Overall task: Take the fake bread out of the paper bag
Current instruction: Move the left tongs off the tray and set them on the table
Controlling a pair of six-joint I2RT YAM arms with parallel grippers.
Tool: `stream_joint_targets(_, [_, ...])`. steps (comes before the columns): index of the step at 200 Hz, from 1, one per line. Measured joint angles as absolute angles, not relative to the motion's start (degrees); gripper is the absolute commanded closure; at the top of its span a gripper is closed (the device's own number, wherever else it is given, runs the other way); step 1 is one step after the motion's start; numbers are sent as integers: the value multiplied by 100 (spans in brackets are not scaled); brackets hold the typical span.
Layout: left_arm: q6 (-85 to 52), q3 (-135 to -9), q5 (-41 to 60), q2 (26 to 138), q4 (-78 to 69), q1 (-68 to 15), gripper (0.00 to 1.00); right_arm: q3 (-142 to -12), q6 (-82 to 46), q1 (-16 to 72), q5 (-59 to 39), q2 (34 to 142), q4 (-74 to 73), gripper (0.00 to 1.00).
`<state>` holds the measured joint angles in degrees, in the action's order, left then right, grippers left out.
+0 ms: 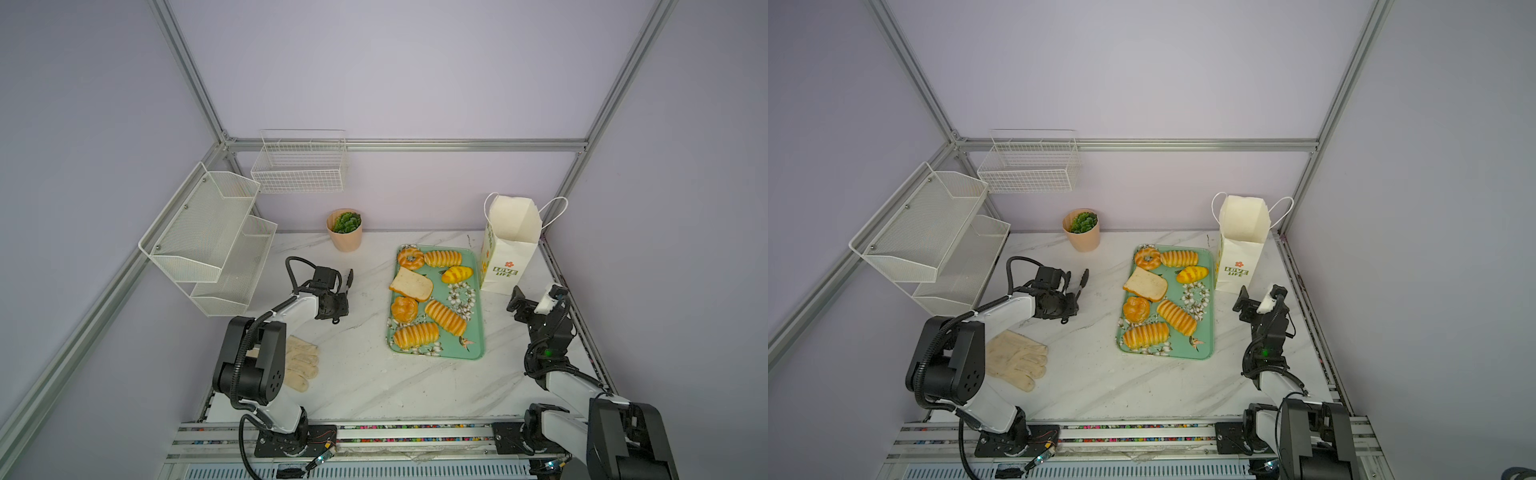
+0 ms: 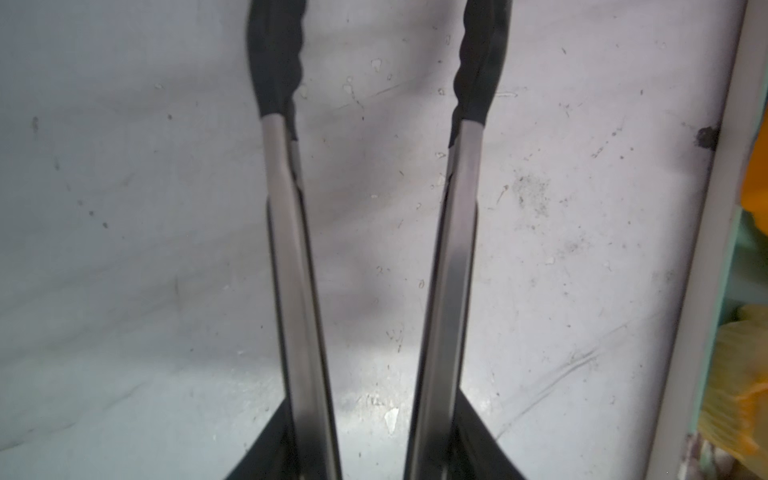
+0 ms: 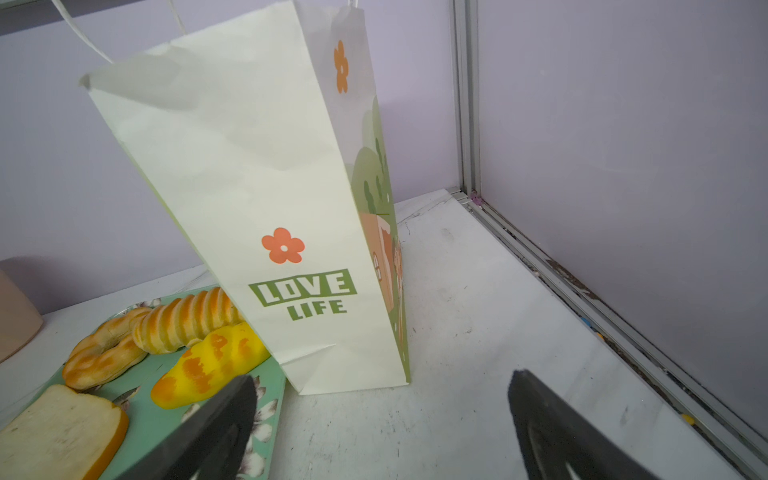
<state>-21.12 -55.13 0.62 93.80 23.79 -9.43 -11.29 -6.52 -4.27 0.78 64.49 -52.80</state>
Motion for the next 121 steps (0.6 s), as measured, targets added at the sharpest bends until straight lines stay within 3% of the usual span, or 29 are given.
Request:
stream_joint_targets(33, [-1981, -5518, -121, 9380, 2493, -943, 39, -1085, -517, -150, 204, 7035, -6084, 3])
stream_joint_targets(43, [-1979, -5518, -183, 9378, 2519, -943, 29, -1085, -471, -97, 224, 7183, -6254, 3])
stream_joint_targets(61, [-1900, -5518, -274, 9330, 2554, -941, 22, -1087, -405, -60, 222, 7424, -6556, 3])
stream_joint_targets(114, [-1684, -5518, -596, 8829, 2602, -939, 17, -1179, -239, -58, 217, 8088, -7303, 3])
stream_joint_targets(118, [-1669, -5518, -646, 8772, 2591, -941, 14, -1190, -228, -58, 217, 8147, -7358, 2])
stream_joint_targets(121, [-1647, -5516, -679, 8731, 2574, -941, 2, -1201, -222, -58, 215, 8211, -7419, 3])
